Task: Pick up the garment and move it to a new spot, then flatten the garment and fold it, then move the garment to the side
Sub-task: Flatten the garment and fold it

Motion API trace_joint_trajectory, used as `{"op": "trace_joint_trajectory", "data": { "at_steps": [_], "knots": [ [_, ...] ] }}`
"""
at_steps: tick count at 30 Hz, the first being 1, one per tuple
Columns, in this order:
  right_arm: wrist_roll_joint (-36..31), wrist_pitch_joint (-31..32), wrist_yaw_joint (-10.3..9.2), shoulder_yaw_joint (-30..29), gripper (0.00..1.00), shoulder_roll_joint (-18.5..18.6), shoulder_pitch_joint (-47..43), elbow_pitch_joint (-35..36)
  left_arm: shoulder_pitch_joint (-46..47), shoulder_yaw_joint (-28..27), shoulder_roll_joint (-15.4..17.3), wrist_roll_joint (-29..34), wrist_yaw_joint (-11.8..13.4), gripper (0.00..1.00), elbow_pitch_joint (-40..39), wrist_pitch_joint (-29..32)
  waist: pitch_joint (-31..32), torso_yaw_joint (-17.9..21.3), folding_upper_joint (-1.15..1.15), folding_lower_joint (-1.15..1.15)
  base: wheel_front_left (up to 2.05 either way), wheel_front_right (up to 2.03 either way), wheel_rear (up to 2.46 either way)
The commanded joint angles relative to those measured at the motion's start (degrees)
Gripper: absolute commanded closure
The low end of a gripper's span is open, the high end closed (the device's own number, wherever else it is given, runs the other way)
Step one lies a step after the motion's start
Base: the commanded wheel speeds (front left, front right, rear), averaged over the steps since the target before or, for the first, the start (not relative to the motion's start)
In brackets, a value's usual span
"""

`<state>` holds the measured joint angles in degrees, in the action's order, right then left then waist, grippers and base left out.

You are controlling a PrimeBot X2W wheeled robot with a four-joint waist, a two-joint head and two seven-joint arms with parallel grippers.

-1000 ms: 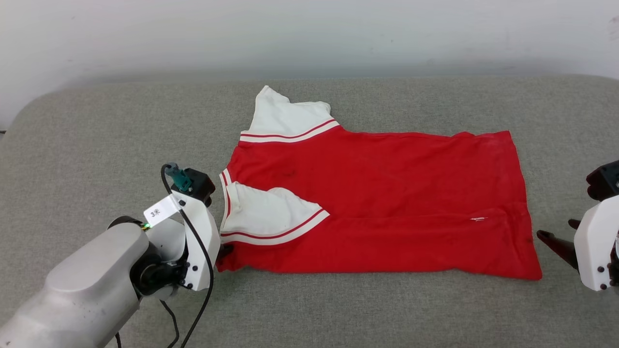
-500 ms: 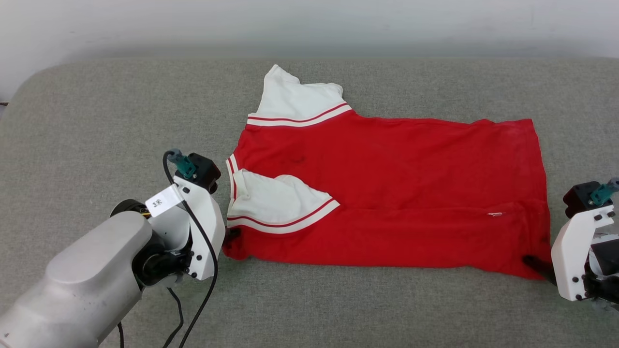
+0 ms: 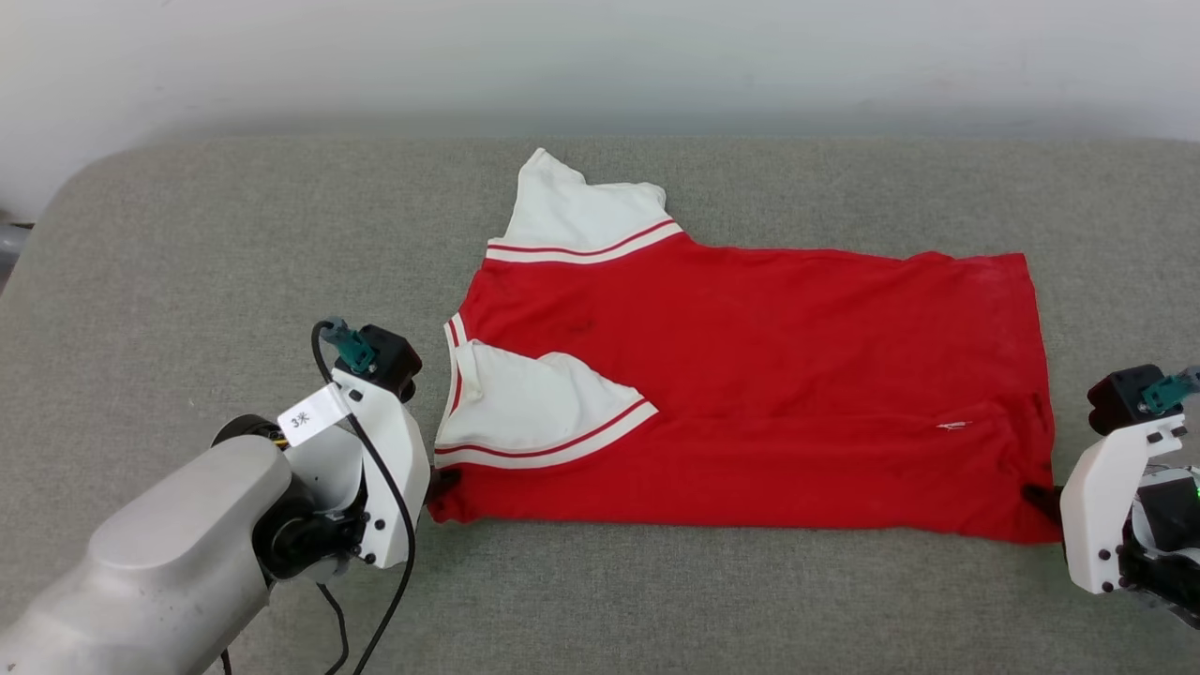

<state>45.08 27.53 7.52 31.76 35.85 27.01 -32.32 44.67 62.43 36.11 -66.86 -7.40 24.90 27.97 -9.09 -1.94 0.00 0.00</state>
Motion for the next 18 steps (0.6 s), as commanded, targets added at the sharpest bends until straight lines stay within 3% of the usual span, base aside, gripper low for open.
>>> {"op": "trace_joint_trajectory", "data": {
  "at_steps": [1, 18],
  "knots": [
    [0.79, -0.92, -0.06, -0.1, 1.0, 0.63, -0.48, 0.4, -0.71, 0.13, 0.6, -0.44, -0.04, 1.0, -0.04, -0.37, 1.2, -0.1, 0.0, 0.0, 0.0, 0.0, 0.0],
    [4.8, -4.94, -0.07, -3.75, 1.0, 3.34, -12.94, 9.78, -8.05, 2.1, 6.7, -2.91, 0.34, 1.0, -4.54, -2.06, 7.97, -1.5, 0.0, 0.0, 0.0, 0.0, 0.0]
  ]
}}
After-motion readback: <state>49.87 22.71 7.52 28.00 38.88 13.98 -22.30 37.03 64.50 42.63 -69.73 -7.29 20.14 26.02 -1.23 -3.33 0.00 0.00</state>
